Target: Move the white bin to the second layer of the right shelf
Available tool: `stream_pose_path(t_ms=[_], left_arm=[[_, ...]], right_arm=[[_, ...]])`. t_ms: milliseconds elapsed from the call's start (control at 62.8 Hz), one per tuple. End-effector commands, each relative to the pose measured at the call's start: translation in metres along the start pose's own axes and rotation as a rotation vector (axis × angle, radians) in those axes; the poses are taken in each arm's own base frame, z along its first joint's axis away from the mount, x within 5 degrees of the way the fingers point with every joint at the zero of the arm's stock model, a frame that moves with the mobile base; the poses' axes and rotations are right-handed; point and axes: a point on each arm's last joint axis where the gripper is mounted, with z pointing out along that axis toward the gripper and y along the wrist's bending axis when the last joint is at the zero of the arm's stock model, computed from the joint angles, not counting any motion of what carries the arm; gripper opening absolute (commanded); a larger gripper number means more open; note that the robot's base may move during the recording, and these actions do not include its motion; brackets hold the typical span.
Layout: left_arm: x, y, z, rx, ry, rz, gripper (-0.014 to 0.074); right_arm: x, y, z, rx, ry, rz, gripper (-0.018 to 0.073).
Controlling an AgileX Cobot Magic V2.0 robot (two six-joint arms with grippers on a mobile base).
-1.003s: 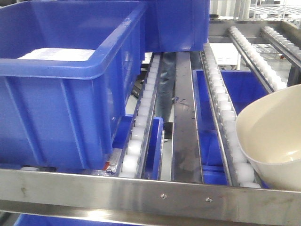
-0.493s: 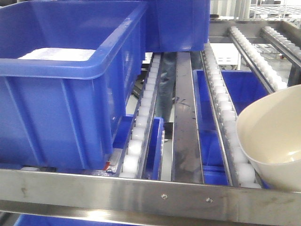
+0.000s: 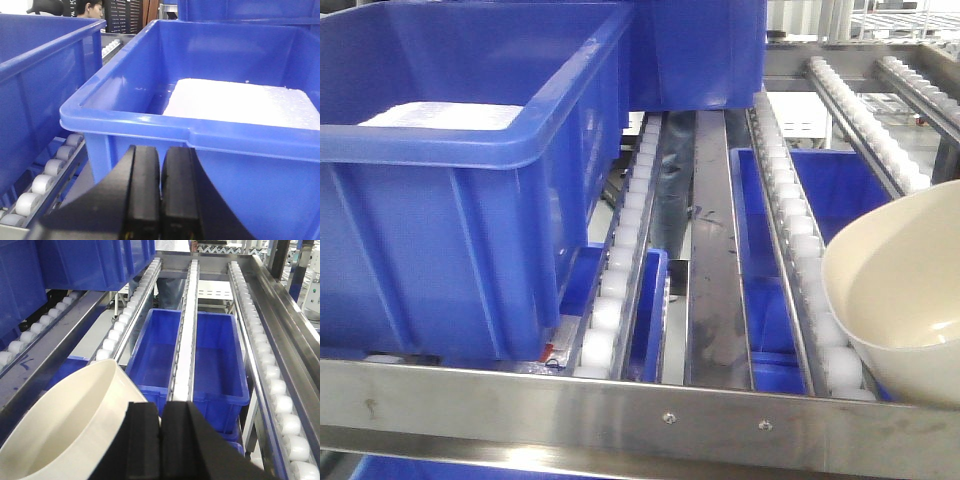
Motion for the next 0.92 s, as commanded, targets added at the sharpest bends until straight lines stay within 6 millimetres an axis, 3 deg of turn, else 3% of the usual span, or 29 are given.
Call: stream_pose_path(t_ms=[0,907], left_arm=[[0.001,0.0003,-0.0004,0.003,-0.069,-0.011,0.0085],[0.001,0.0003,-0.0004,0.003,-0.069,-0.011,0.0085]], right_arm=[[-0.0088,-0.0001,-0.0018,0.002,-0.107,-0.021,0.0057],[-0.0099,-0.0002,-0.0019,0.003,-0.119,-0.021,0.0057]])
